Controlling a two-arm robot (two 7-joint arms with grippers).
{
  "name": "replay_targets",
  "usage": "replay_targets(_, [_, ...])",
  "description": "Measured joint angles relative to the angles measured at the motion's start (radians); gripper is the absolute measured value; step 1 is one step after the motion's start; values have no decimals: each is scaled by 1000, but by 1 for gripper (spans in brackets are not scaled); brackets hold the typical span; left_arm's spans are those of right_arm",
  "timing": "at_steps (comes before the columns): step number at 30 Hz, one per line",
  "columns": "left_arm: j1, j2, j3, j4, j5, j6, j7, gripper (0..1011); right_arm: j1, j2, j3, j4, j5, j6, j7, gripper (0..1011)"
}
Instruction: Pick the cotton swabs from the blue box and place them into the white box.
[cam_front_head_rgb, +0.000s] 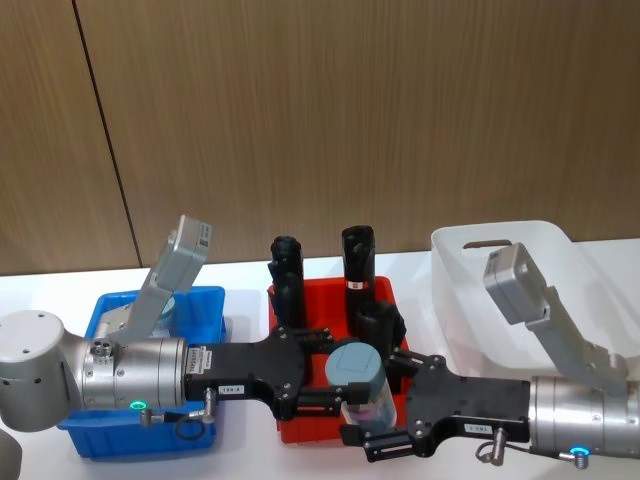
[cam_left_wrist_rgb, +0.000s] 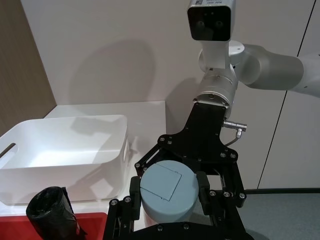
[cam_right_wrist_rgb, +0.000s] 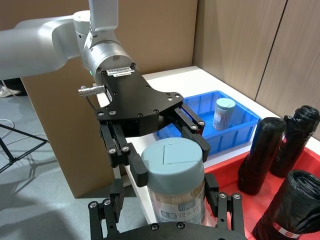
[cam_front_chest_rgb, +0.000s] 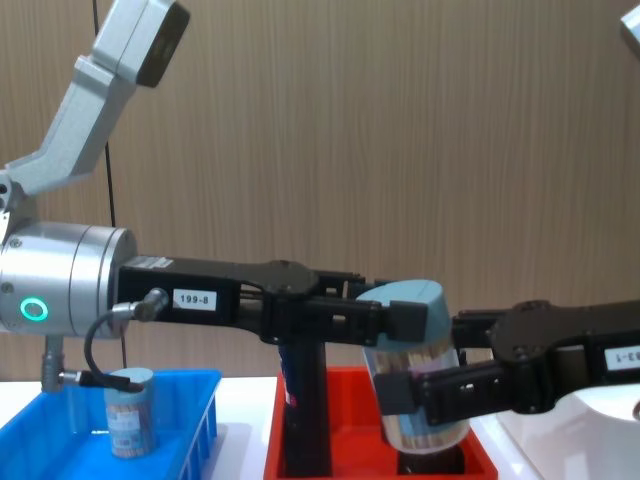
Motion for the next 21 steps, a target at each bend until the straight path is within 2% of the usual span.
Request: replay_targets(21, [0, 0, 0, 0, 0, 0, 0, 671, 13, -11, -20, 21, 8, -5, -38, 1002])
